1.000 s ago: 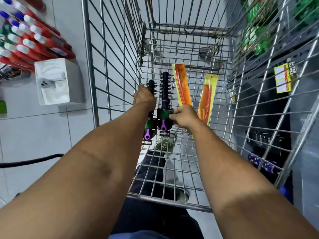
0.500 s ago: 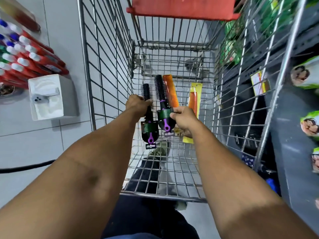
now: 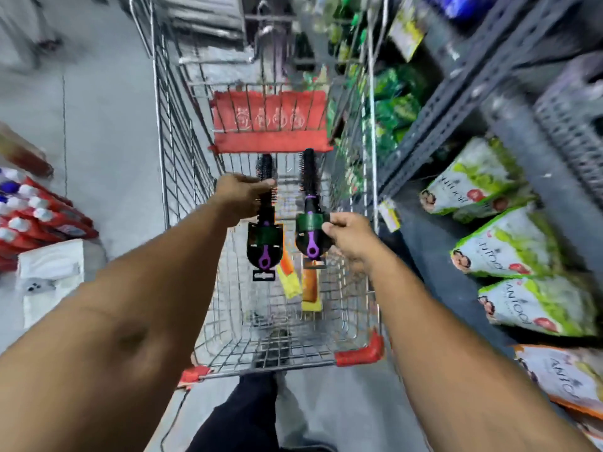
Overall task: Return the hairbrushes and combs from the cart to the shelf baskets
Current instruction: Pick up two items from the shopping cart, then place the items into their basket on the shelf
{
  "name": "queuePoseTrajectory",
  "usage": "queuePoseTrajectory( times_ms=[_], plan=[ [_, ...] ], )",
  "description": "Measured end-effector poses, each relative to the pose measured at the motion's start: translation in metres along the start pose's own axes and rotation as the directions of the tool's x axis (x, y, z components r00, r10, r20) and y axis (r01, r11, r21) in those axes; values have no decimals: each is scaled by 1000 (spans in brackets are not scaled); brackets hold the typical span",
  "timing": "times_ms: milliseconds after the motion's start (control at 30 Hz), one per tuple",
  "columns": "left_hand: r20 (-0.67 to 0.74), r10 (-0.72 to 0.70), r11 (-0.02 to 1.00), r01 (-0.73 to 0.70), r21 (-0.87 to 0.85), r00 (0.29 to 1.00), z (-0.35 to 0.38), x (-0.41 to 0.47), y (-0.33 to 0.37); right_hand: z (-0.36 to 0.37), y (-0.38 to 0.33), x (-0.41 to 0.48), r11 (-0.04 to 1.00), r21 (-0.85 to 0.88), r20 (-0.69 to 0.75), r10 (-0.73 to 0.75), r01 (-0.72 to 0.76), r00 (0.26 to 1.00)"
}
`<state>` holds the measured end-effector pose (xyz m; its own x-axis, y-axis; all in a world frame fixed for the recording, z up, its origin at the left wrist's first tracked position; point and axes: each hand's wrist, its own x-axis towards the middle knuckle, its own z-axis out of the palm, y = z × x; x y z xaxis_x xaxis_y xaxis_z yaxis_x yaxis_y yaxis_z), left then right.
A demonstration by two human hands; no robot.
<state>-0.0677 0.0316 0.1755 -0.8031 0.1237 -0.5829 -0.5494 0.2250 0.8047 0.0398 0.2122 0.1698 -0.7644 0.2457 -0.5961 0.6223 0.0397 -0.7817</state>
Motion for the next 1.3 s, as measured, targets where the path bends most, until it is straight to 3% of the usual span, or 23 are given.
queuePoseTrajectory(
  times_ms=[200,567,767,1000,1300],
  plan=[
    [77,181,983,-183,19,980,17,-29,82,-48,-51,-49,978,170,-48,-111,118,993],
    [306,423,902,-427,-60,853,111,-131,192,-148,-85,-162,858,389,-214,-270,335,939],
    [471,440,886,-456,-89,765,195,-198,211,-213,-63,-234,790,445,-370,-268,423,890],
    [609,367,893,-449,-19,703,301,-255,197,-276,-13,-305,748,454,-596,-148,483,789],
    [728,292,886,-462,38,621,424,-282,182,-337,30,-356,734,462,-734,3,497,679]
  ],
)
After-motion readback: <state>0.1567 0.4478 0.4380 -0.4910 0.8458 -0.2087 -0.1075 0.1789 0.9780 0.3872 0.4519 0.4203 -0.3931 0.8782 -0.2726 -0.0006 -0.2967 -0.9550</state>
